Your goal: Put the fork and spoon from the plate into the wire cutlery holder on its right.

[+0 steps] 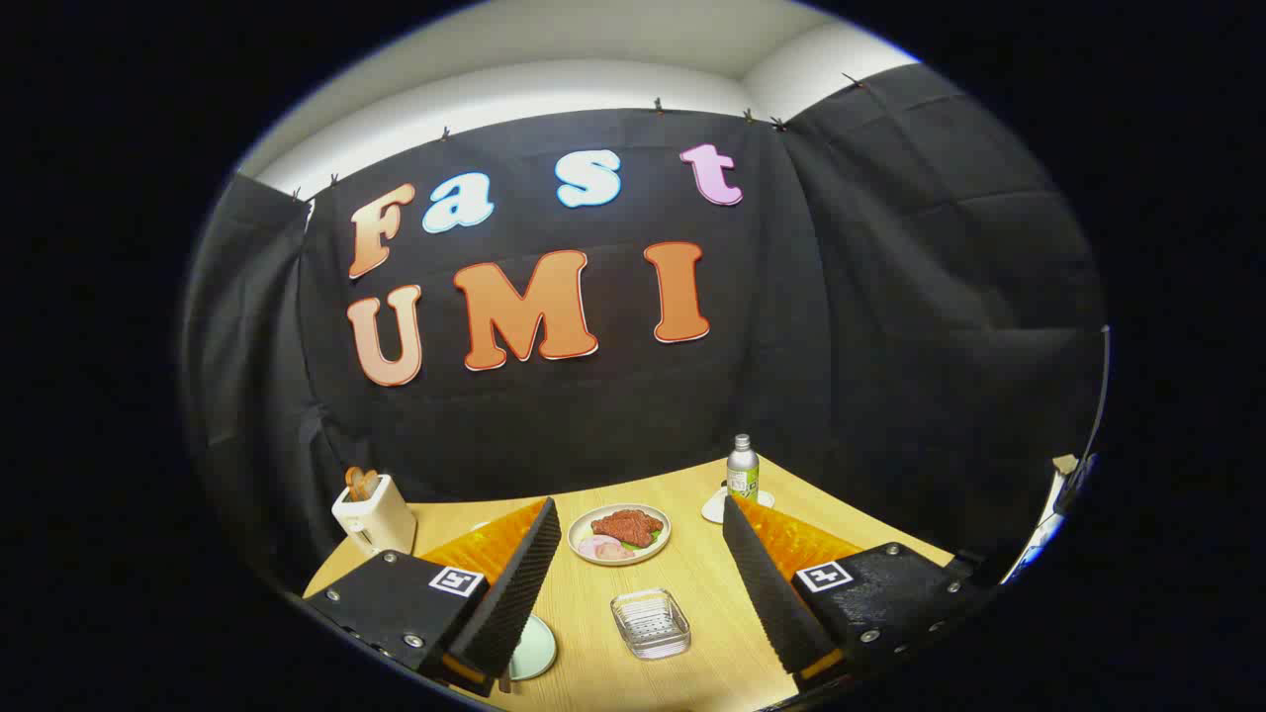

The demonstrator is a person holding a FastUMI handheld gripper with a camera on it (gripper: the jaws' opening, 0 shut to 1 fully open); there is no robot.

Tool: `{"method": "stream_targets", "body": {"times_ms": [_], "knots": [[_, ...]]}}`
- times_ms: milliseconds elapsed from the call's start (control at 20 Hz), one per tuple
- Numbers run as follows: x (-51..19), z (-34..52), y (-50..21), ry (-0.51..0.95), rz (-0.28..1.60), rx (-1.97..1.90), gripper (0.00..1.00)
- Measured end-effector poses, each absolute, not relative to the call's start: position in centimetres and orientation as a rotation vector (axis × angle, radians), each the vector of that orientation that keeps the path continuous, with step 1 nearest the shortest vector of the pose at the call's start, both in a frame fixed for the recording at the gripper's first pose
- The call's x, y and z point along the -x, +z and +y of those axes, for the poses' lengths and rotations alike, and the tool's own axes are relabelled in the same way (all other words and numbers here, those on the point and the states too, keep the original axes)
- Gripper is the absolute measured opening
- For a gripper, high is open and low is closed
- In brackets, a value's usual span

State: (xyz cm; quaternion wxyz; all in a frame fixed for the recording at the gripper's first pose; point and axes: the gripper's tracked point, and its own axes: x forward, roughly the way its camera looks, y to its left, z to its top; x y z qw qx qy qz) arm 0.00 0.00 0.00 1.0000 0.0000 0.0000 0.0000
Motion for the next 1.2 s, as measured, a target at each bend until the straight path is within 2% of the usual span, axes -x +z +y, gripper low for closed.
{"method": "stream_targets", "body": {"times_ms": [850, 1200], "knots": [[0.2, 6.8, -1.8, 0.102, 0.059, 0.106, 0.99], [0.0, 11.9, -8.3, 0.184, 0.176, 0.148, 0.99]]}}
